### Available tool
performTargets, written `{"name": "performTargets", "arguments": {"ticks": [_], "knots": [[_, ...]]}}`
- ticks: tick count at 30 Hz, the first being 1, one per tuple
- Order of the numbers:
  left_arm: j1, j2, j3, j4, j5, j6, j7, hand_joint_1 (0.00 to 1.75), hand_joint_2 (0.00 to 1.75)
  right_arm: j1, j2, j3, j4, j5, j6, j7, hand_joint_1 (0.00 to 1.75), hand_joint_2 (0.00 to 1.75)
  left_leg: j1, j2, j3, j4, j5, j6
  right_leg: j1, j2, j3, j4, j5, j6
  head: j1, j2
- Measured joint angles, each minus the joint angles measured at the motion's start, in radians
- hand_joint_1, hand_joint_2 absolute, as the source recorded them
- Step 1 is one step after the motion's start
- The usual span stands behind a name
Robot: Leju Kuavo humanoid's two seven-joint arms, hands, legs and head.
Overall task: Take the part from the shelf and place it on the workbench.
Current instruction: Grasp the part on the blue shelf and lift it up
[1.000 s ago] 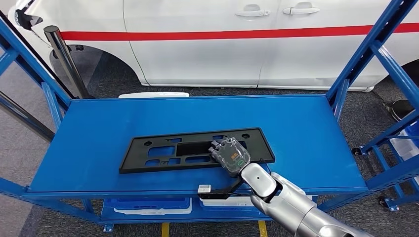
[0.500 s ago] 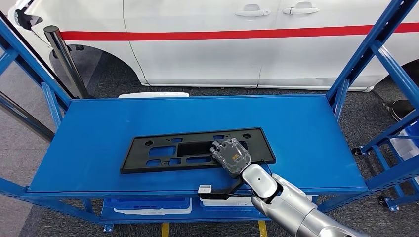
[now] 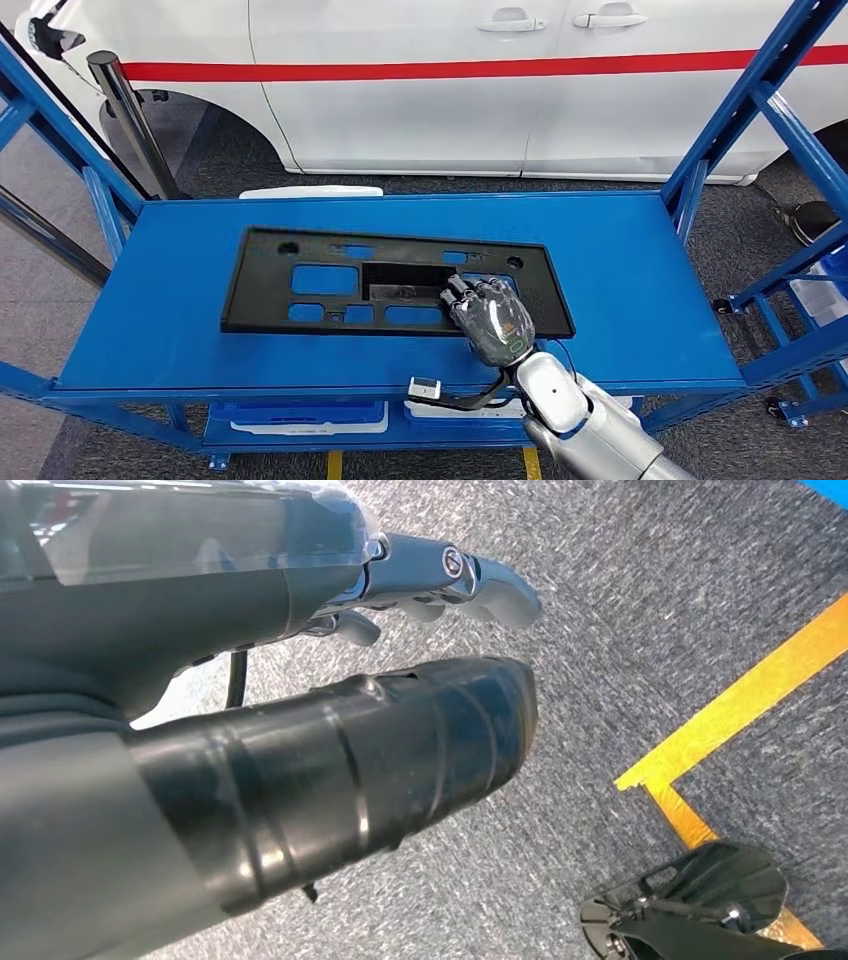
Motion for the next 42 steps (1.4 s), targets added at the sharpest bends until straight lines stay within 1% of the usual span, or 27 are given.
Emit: {"name": "performTargets", "arguments": {"ticks": [1,3,10,13,17,21,29,37,42], "knots": [[0.001,0.0,0.0,0.0,0.001,0.0,0.0,0.0,0.0,0.027,-0.001,-0.021,-0.034,0.017,-0.027,0.002,1.75,1.75,0.0,0.0,0.0,0.0,0.0,0.0,0.0,0.0,0.0,0.0,0.0,0.0,0.0,0.0],[0.003,-0.001,0.0,0.0,0.002,0.0,0.002,0.0,0.0,0.069,-0.001,-0.056,-0.094,0.045,-0.051,0.004,1.75,1.75,0.0,0.0,-0.001,0.0,-0.001,0.0,0.0,0.0,0.0,0.0,0.0,0.0,0.0,0.0],[0.003,-0.002,0.0,0.0,0.0,0.0,0.005,0.0,0.0,0.164,-0.001,-0.119,-0.22,0.094,-0.058,-0.001,1.75,1.75,0.0,0.0,-0.002,0.0,-0.001,0.0,0.0,0.0,0.0,0.0,0.0,0.0,0.0,0.0],[0.003,-0.003,0.0,0.0,-0.003,0.0,0.005,0.0,0.0,0.187,0.0,-0.143,-0.251,0.114,-0.058,-0.017,1.75,1.75,0.0,0.0,-0.004,0.0,-0.001,0.0,0.0,0.001,0.001,0.0,0.0,0.0,0.0,0.0],[0.003,-0.006,0.0,0.0,-0.008,0.0,0.005,0.0,0.0,0.203,0.009,-0.149,-0.265,0.143,-0.058,-0.031,1.75,1.75,0.0,0.0,-0.004,0.0,-0.001,0.0,0.0,0.001,0.001,0.0,0.0,0.0,0.0,0.0],[0.003,-0.009,0.0,0.0,-0.012,-0.003,0.003,0.0,0.0,0.211,0.027,-0.147,-0.269,0.181,-0.058,-0.03,1.75,1.75,0.0,0.0,-0.004,0.0,-0.001,0.0,0.0,0.001,0.001,0.0,-0.001,0.0,0.0,0.0],[0.003,-0.011,0.0,0.0,-0.017,-0.014,0.004,0.0,0.0,0.206,0.048,-0.127,-0.269,0.2,-0.058,-0.025,1.75,1.75,0.0,0.0,-0.004,0.0,-0.001,0.0,0.0,0.001,0.001,0.0,-0.001,0.0,0.0,0.0],[0.002,-0.016,0.0,0.0,-0.028,-0.039,-0.002,0.0,0.0,0.156,0.08,-0.075,-0.254,0.203,-0.045,-0.025,1.75,1.75,0.0,0.0,-0.004,0.0,-0.001,0.0,0.0,0.0,0.001,0.0,-0.001,0.0,0.0,0.0],[0.002,-0.018,0.0,0.0,-0.028,-0.04,-0.003,0.0,0.0,0.146,0.087,-0.057,-0.25,0.203,-0.041,-0.025,1.75,1.75,0.0,0.0,-0.004,0.0,-0.001,0.0,0.0,0.0,0.001,0.0,-0.001,0.0,0.0,0.0]]}}
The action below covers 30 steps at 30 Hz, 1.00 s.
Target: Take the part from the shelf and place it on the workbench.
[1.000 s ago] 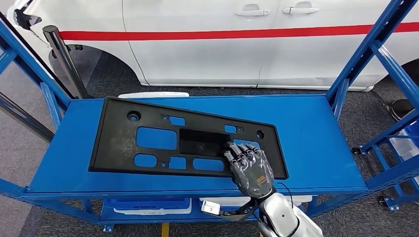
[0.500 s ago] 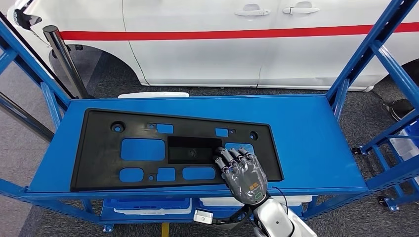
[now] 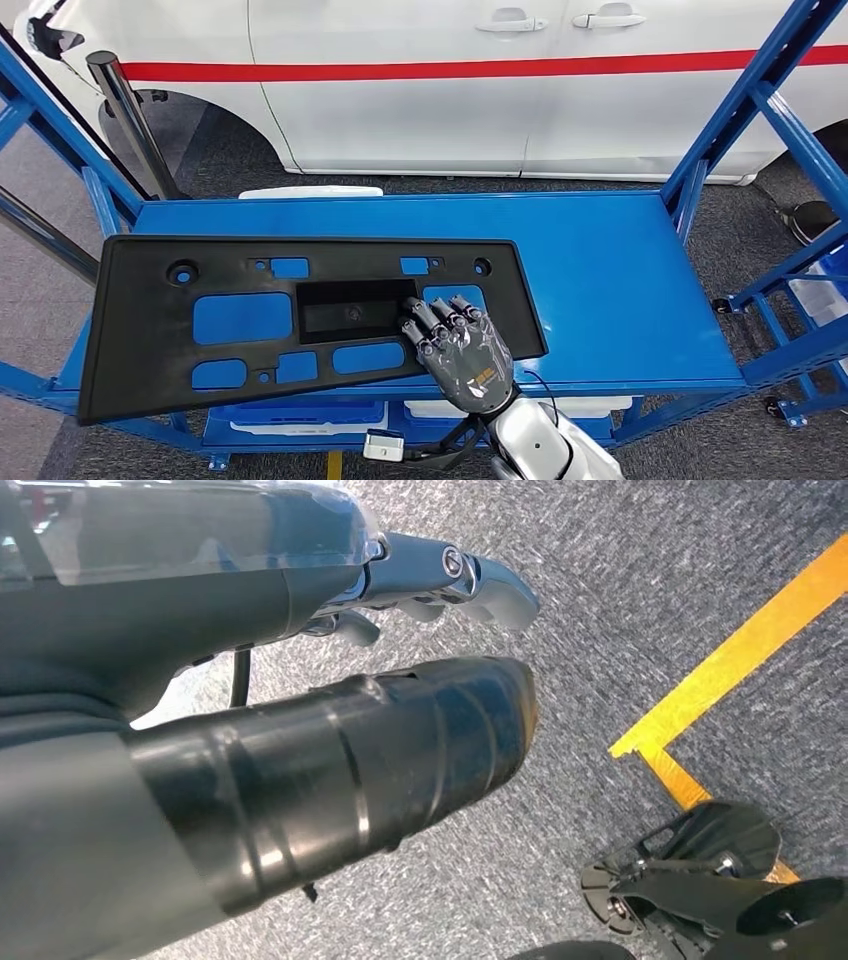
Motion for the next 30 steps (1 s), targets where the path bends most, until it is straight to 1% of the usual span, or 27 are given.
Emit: {"name": "performTargets", "arguments": {"ticks": [3,7,14,24,27,30], "knots": [[0.0,-0.001,0.0,0.0,-0.001,0.0,0.0,0.0,0.0,-0.003,0.003,0.006,0.003,0.0,0.0,0.001,1.75,1.75,0.0,0.0,0.0,0.0,0.0,0.0,0.0,0.0,0.0,0.0,0.0,0.0,0.0,0.0],[0.0,-0.001,-0.001,0.0,-0.006,0.0,-0.002,0.0,1.75,-0.027,0.007,0.025,0.004,0.0,0.012,0.029,1.75,1.75,0.0,0.0,0.0,0.0,0.0,0.0,0.0,0.0,0.0,0.0,0.0,0.0,0.0,0.0],[0.0,-0.002,-0.003,0.0,-0.01,0.0,-0.006,0.0,1.75,-0.085,0.027,0.053,0.0,-0.005,0.041,0.059,1.75,1.75,0.0,0.0,0.0,0.0,0.0,0.0,0.0,0.0,0.0,0.0,0.0,0.0,0.0,0.0],[0.0,-0.004,-0.003,0.0,-0.009,-0.014,-0.007,0.0,1.75,-0.083,0.028,0.072,-0.005,-0.01,0.038,0.073,1.75,1.75,0.0,0.0,0.0,0.0,0.0,0.0,0.0,0.0,0.0,0.0,0.0,0.0,0.0,0.0],[0.0,-0.005,-0.003,0.0,-0.008,-0.004,-0.003,0.0,1.75,-0.083,0.029,0.074,-0.005,-0.018,0.038,0.078,1.75,1.75,0.0,0.0,0.0,0.0,0.0,0.0,0.0,0.0,0.0,0.0,0.0,0.0,0.0,0.0],[0.0,-0.005,-0.003,0.0,-0.009,0.023,0.018,0.0,1.75,-0.082,0.03,0.074,-0.005,-0.031,0.038,0.082,1.75,1.75,0.0,0.0,0.0,0.0,0.0,0.0,0.0,0.0,0.0,0.0,0.0,0.0,0.0,0.0]]}}
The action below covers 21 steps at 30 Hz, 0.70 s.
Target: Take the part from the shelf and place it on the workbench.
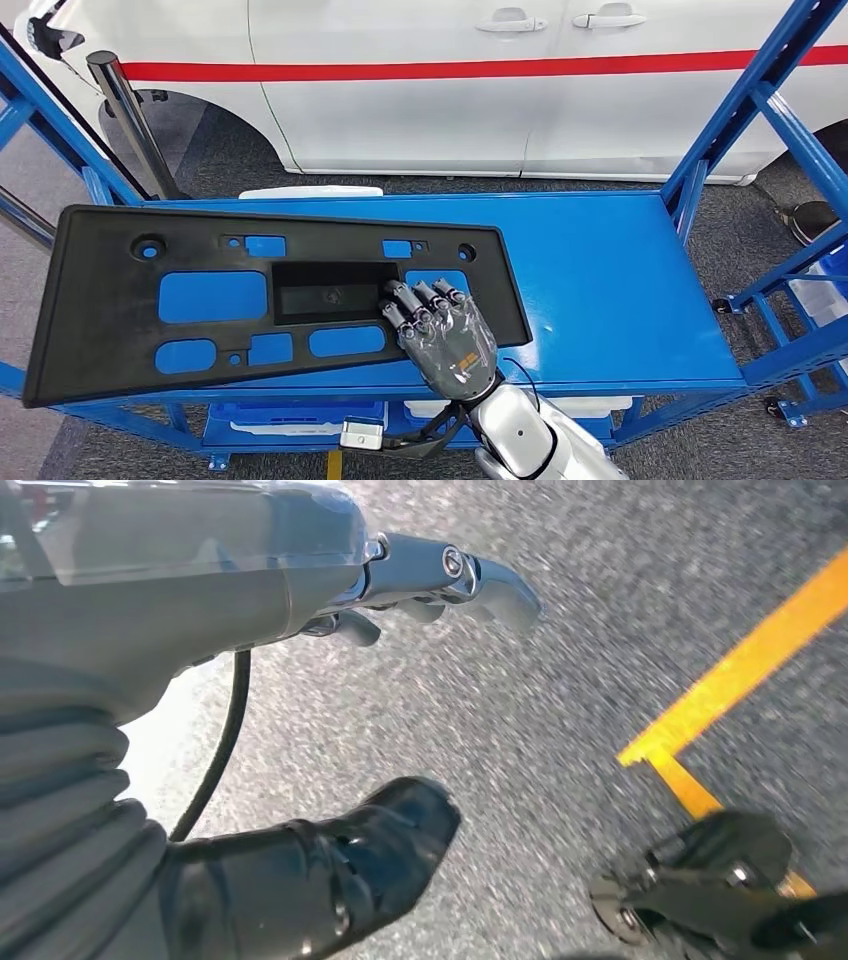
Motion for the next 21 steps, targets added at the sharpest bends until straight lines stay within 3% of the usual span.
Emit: {"name": "performTargets", "arguments": {"ticks": [11,15,17,19,21], "knots": [[0.0,0.0,0.0,0.0,-0.008,0.037,0.022,0.0,1.75,0.008,0.0,0.0,0.002,-0.023,0.0,0.001,1.75,1.75,0.0,0.0,0.0,0.002,-0.001,0.001,-0.002,0.0,0.0,-0.002,0.001,0.001,0.0,0.0],[-0.001,0.004,0.0,0.0,-0.01,0.044,0.027,0.0,1.75,0.011,0.004,0.0,0.003,-0.044,-0.001,0.001,1.75,1.75,0.003,0.002,0.013,-0.024,0.018,0.023,-0.003,0.0,0.004,-0.011,0.005,0.016,0.0,0.0],[-0.002,0.003,0.0,0.0,-0.012,0.048,0.027,0.0,1.75,0.013,0.006,-0.001,0.005,-0.055,-0.003,0.0,1.75,1.75,0.012,0.007,0.029,-0.053,0.037,0.032,-0.003,-0.001,-0.017,0.04,-0.031,0.022,0.001,0.0],[-0.002,0.003,0.0,0.0,-0.015,0.05,0.027,0.0,1.75,0.018,0.006,-0.001,0.009,-0.062,-0.005,-0.001,1.75,1.75,0.014,0.009,0.03,-0.057,0.04,0.034,-0.013,-0.001,-0.071,0.158,-0.087,0.031,0.002,0.0],[-0.001,0.003,0.0,0.0,-0.017,0.05,0.027,0.0,1.75,0.026,0.006,-0.002,0.016,-0.069,-0.006,-0.001,1.75,1.75,0.018,0.009,0.03,-0.052,0.036,0.028,-0.026,-0.003,-0.109,0.231,-0.099,0.045,0.001,0.0]]}}
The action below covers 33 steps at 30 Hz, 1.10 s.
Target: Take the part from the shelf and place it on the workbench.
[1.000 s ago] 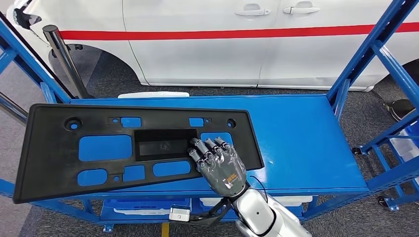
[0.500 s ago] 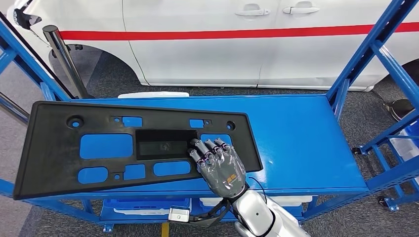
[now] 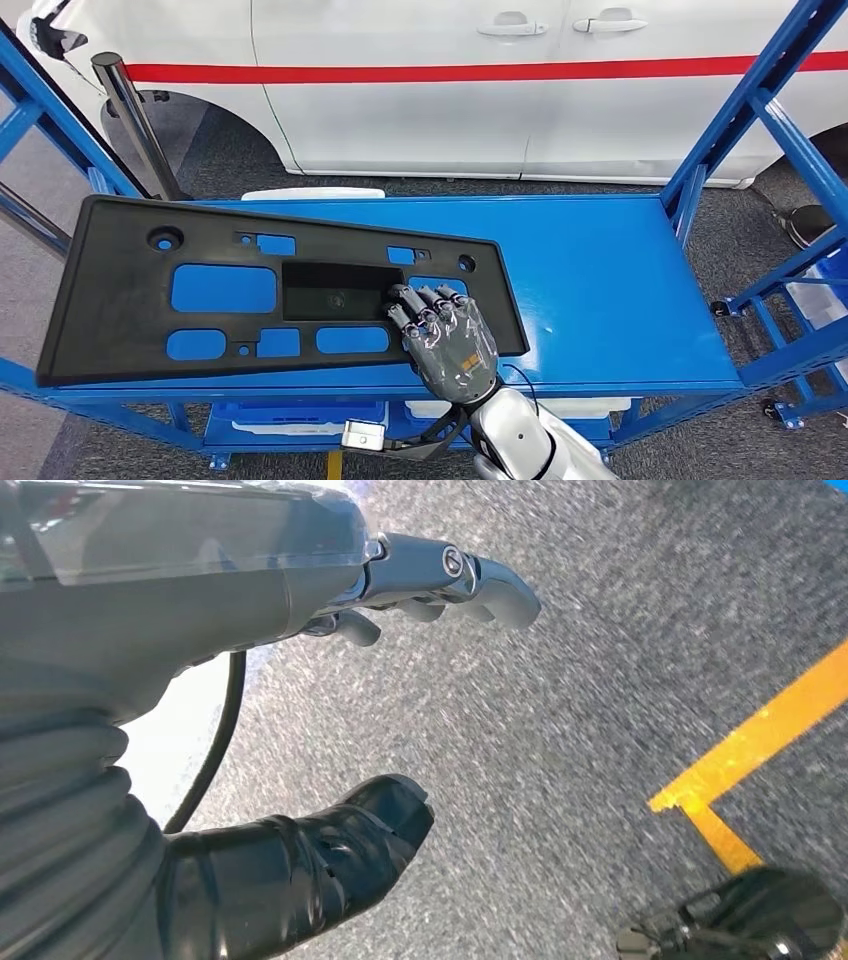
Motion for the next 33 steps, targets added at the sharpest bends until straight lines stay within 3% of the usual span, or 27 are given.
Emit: {"name": "performTargets", "arguments": {"ticks": [1,3,4,6,7,10,13,15,16,19,21,24,25,27,29,30,31,33], "knots": [[0.0,0.0,0.0,0.0,0.0,0.0,0.0,0.0,1.75,0.003,0.0,0.0,0.003,-0.003,-0.001,0.0,1.75,1.75,0.005,-0.001,0.0,0.006,-0.005,-0.007,-0.007,-0.001,0.006,-0.014,0.02,0.008,0.0,0.0],[0.0,0.0,0.0,0.0,-0.001,0.0,0.0,0.0,1.75,0.004,0.0,0.0,0.006,-0.007,-0.002,-0.001,1.75,1.75,0.016,-0.003,-0.002,0.027,-0.022,-0.027,-0.021,-0.005,0.059,-0.122,0.078,0.026,0.0,0.0],[-0.001,0.001,0.0,0.0,-0.002,0.0,0.001,0.0,1.75,0.004,0.001,-0.001,0.007,-0.008,-0.002,-0.001,1.75,1.75,0.018,-0.003,-0.008,0.043,-0.033,-0.04,-0.022,-0.004,0.083,-0.171,0.093,0.028,0.001,0.0],[-0.002,0.002,-0.001,0.0,-0.002,0.001,0.001,0.0,1.75,0.006,0.003,-0.002,0.009,-0.009,-0.004,-0.002,1.75,1.75,0.018,-0.004,-0.02,0.061,-0.046,-0.059,-0.018,-0.001,0.095,-0.201,0.088,0.014,0.003,0.0],[-0.002,0.002,-0.001,0.0,-0.002,0.001,0.001,0.0,1.75,0.006,0.004,-0.002,0.01,-0.009,-0.004,-0.002,1.75,1.75,0.018,-0.004,-0.023,0.063,-0.047,-0.066,-0.014,0.001,0.091,-0.199,0.086,0.0,0.003,0.0],[-0.002,-0.002,-0.001,0.001,-0.003,0.001,0.002,0.0,1.75,0.007,0.007,-0.005,0.011,-0.01,-0.005,-0.002,1.75,1.75,0.025,-0.003,-0.03,0.083,-0.068,-0.074,-0.009,0.0,0.086,-0.198,0.087,-0.028,0.001,0.0],[-0.002,-0.002,-0.001,0.002,-0.005,0.001,0.003,0.0,1.75,0.007,0.011,-0.007,0.012,-0.012,-0.005,-0.002,1.75,1.75,0.017,-0.003,-0.101,0.243,-0.16,-0.065,-0.001,-0.003,0.083,-0.2,0.091,-0.043,0.001,0.0],[-0.001,-0.002,-0.001,0.002,-0.009,0.001,0.003,0.0,1.75,0.008,0.011,-0.007,0.015,-0.014,-0.006,-0.004,1.75,1.75,0.01,-0.003,-0.145,0.337,-0.188,-0.056,0.009,-0.004,0.08,-0.2,0.093,-0.049,0.001,0.0],[0.0,-0.002,-0.001,0.002,-0.01,0.001,0.003,0.0,1.75,0.008,0.011,-0.007,0.016,-0.016,-0.006,-0.006,1.75,1.75,0.006,-0.003,-0.145,0.336,-0.175,-0.05,0.014,-0.004,0.08,-0.2,0.095,-0.051,0.001,0.0],[-0.001,-0.002,-0.001,0.002,-0.011,0.002,0.003,0.0,1.75,0.008,0.014,-0.008,0.019,-0.02,-0.006,-0.009,1.75,1.75,-0.009,-0.003,-0.065,0.167,-0.082,-0.027,0.022,-0.003,0.08,-0.2,0.1,-0.05,0.001,0.0],[-0.003,-0.001,-0.001,0.002,-0.012,0.002,0.003,0.0,1.75,0.008,0.017,-0.009,0.019,-0.022,-0.006,-0.01,1.75,1.75,-0.017,-0.004,-0.038,0.096,-0.058,-0.021,0.024,-0.003,0.078,-0.199,0.106,-0.041,0.001,0.0],[-0.001,-0.001,-0.001,0.002,-0.014,0.001,0.003,0.0,1.75,0.008,0.018,-0.012,0.02,-0.025,-0.006,-0.012,1.75,1.75,-0.02,-0.003,-0.043,0.084,-0.042,-0.013,0.021,-0.003,0.075,-0.204,0.116,-0.021,0.001,0.0],[-0.001,-0.002,-0.001,0.002,-0.015,0.001,0.003,0.0,1.75,0.007,0.019,-0.014,0.02,-0.026,-0.006,-0.013,1.75,1.75,-0.019,-0.002,-0.045,0.08,-0.034,-0.007,0.02,-0.003,0.07,-0.195,0.106,-0.016,0.002,0.0],[-0.001,-0.002,-0.002,0.002,-0.016,0.001,0.003,0.0,1.75,0.006,0.019,-0.017,0.02,-0.028,-0.006,-0.015,1.75,1.75,-0.015,0.001,-0.053,0.074,-0.018,0.004,0.018,-0.003,0.041,-0.124,0.047,-0.009,0.002,0.0],[-0.001,-0.002,-0.002,0.002,-0.018,0.001,0.003,0.0,1.75,0.007,0.019,-0.019,0.024,-0.029,-0.006,-0.016,1.75,1.75,-0.018,0.002,-0.067,0.074,-0.008,0.011,0.017,-0.003,-0.001,-0.003,-0.024,-0.005,0.002,0.0],[-0.001,-0.002,-0.002,0.002,-0.018,0.001,0.003,0.0,1.75,0.007,0.019,-0.019,0.026,-0.029,-0.006,-0.016,1.75,1.75,-0.02,0.002,-0.073,0.075,-0.005,0.011,0.017,-0.004,-0.011,0.038,-0.04,-0.003,0.002,0.0],[-0.001,-0.002,-0.002,0.002,-0.018,0.001,0.003,0.0,1.75,0.007,0.019,-0.02,0.029,-0.029,-0.006,-0.016,1.75,1.75,-0.021,0.002,-0.079,0.077,-0.001,0.011,0.017,-0.004,-0.004,0.045,-0.039,-0.004,0.002,0.0],[0.0,-0.004,-0.002,0.002,-0.018,0.001,0.003,0.0,1.75,0.007,0.019,-0.02,0.031,-0.031,-0.005,-0.016,1.75,1.75,-0.023,0.002,-0.086,0.08,0.003,0.01,0.018,-0.004,0.065,-0.048,0.007,-0.011,0.002,0.0]]}}
